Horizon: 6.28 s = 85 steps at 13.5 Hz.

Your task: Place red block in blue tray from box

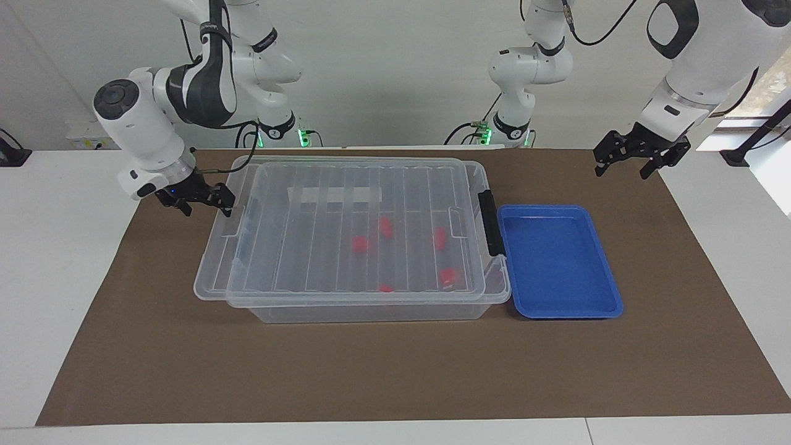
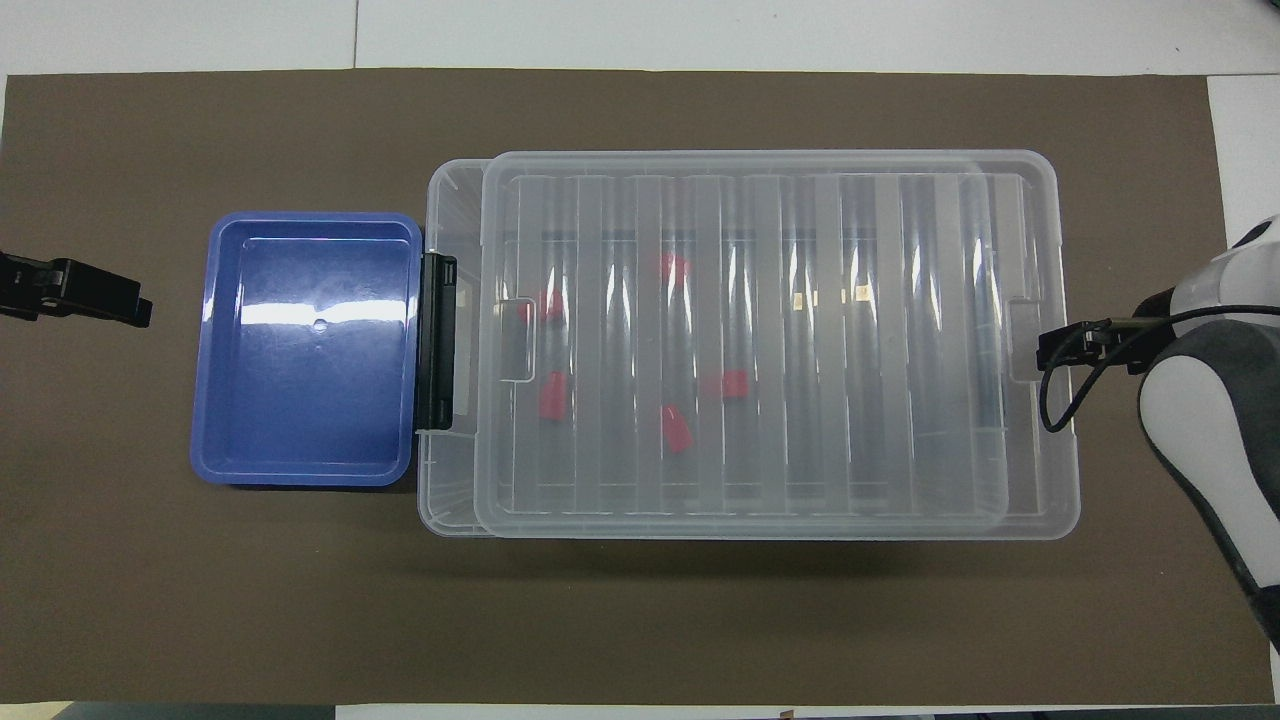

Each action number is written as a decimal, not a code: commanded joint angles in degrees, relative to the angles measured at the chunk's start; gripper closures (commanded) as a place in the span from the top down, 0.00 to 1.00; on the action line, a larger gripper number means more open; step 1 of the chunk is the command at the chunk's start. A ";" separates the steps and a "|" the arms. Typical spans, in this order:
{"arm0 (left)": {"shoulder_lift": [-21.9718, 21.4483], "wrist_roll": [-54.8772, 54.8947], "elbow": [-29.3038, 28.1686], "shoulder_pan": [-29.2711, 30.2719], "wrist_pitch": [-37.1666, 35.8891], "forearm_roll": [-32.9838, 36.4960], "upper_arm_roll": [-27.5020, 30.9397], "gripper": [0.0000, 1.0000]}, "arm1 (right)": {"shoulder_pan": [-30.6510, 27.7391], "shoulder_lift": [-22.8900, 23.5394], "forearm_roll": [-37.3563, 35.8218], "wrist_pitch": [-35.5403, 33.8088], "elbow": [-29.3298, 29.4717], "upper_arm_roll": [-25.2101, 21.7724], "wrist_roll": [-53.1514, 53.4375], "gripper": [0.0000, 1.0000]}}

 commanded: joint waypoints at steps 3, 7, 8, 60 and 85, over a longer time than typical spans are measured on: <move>-1.28 0.14 -1.41 -0.94 0.05 0.08 -0.67 1.00 | -3.37 -1.21 -0.76 1.88 -1.81 0.24 -4.04 1.00; -2.76 -5.89 -4.90 -6.46 3.46 -0.01 -0.67 1.00 | -6.79 -1.04 -3.74 3.46 -1.81 0.24 -9.21 1.00; -3.99 -10.45 -7.45 -9.26 6.70 0.08 -0.67 1.00 | -7.84 -1.04 -3.83 4.16 -1.81 0.24 -10.71 1.00; -11.47 -34.43 -27.68 -24.51 21.51 2.98 0.04 0.00 | -3.62 -4.73 -0.93 -22.30 20.27 1.64 -7.90 0.44; 6.90 -4.85 -35.60 -4.63 52.00 2.81 -0.05 1.00 | -11.38 0.28 -3.84 2.15 2.23 2.52 -14.51 0.00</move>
